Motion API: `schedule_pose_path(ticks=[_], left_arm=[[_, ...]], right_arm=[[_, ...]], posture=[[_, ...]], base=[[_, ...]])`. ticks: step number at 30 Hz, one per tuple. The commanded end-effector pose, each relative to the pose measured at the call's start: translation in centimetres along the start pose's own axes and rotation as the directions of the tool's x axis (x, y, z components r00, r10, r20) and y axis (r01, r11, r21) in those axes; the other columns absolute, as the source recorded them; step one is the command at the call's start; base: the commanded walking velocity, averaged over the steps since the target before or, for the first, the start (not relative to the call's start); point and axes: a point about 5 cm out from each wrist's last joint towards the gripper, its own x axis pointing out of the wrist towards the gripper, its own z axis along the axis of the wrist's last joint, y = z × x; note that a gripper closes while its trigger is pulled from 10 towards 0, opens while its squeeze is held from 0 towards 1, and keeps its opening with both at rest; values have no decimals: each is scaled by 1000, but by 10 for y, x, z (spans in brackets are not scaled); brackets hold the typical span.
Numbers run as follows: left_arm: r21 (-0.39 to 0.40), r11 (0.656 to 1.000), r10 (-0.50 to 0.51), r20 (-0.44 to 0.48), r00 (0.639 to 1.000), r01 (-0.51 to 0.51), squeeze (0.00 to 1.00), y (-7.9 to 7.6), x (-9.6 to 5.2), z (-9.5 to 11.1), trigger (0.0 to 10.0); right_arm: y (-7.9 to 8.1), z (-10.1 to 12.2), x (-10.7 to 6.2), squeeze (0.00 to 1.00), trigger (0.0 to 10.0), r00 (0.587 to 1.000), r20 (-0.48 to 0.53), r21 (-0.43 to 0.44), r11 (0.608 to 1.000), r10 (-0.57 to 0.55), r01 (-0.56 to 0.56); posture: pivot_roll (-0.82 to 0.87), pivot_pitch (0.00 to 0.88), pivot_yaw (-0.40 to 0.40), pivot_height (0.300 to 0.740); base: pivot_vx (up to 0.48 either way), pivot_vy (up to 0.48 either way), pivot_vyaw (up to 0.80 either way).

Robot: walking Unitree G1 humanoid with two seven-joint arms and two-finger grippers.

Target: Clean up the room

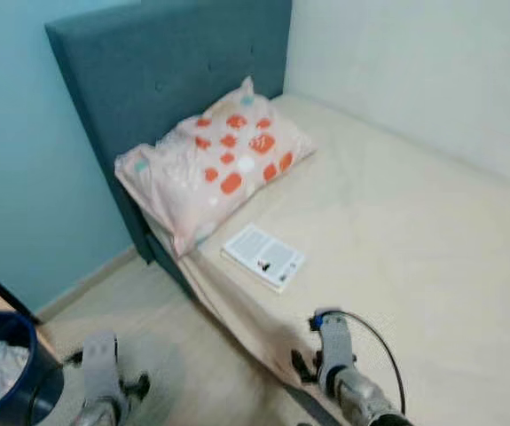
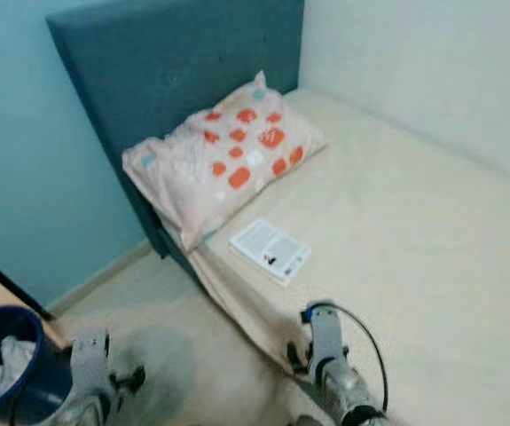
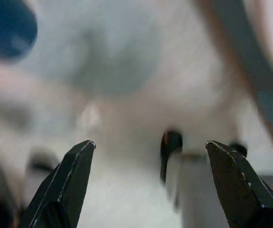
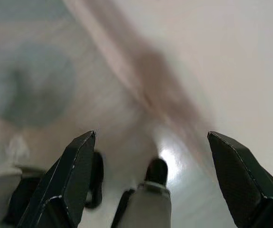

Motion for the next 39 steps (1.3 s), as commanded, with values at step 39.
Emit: schedule_pose_path(ticks=[39], left_arm=[[64,998,-17,-147,989,27,0,1,-8,-36,10000]], right_arm=[[-11,-34,-8,0,10000,984,-155,93,990,-91,106]], posture=[[-84,87,-5,740]], base=[[0,0,-403]])
